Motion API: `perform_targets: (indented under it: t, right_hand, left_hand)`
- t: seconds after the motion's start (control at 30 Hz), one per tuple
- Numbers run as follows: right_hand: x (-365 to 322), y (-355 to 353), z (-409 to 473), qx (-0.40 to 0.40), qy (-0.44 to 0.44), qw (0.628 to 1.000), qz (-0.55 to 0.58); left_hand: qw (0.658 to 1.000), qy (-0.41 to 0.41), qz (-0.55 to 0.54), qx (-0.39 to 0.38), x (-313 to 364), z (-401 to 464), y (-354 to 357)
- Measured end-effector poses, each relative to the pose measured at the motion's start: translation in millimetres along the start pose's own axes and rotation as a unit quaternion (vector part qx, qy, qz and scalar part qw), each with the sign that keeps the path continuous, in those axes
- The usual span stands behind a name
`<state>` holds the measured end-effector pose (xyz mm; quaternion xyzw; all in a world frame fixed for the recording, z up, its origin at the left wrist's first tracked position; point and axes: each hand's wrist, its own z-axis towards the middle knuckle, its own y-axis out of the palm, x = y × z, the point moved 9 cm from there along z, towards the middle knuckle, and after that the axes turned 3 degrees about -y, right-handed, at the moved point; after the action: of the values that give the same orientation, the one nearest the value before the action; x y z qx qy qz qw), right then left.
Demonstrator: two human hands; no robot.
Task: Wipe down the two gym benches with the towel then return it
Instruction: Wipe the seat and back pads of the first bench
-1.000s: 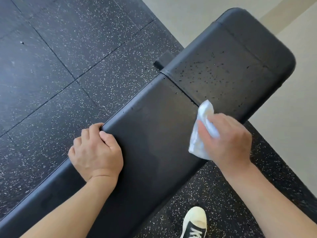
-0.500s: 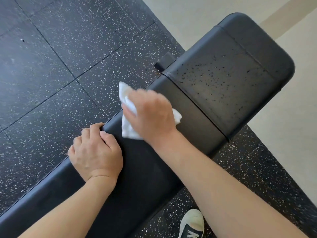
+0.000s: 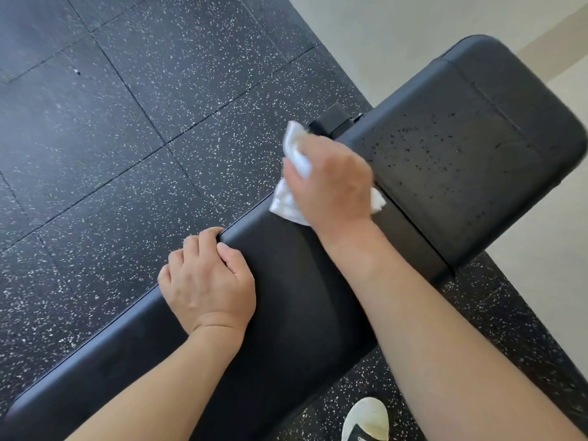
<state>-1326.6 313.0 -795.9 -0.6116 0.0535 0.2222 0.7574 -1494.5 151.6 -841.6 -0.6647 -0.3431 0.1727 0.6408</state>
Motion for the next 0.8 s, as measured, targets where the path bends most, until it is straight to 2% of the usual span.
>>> perform_targets:
  t: [0.13,0.2,0.3,0.4,0.53,0.63,0.7,0.8]
  right_hand:
    - [-81,32,-21,-0.079,-0.086,0.992,0.041]
    - [-94,29,-44,-0.091,-0.117,0.986,0.078]
    - [-68,5,-59,-0.038,-0.124,0.985,0.116]
    - [-13,-13,-48,0.006,-0.145,0.988,0.048]
    - [46,-17,6,0.023,-0.027,0.999,0.011]
    - [10,7,20,-0.019,-0.005,0.997,-0.069]
    - [-36,29,12,-0.062,-0.064,0.993,-0.084]
    - [-100,59,-24,-0.184,-0.184,0.965,-0.038]
  left_hand:
    - [1.0,0.003,0.011,-0.005,0,1,2]
    - [1.0,0.002,0.006,-0.004,-1,1,2]
    - [1.0,0.006,0.003,0.003,-1,0,2]
    - [1.0,0.012,0.002,0.013,0,0,0]
    - [1.0,0.009,0.004,0.011,-1,0,0]
    - [1.0,0.009,0.0,0.013,-1,0,-1]
    - [1.0,0.009,0.002,0.015,0,0,-1]
    - [1.0,0.015,0.011,0.019,-1,1,0]
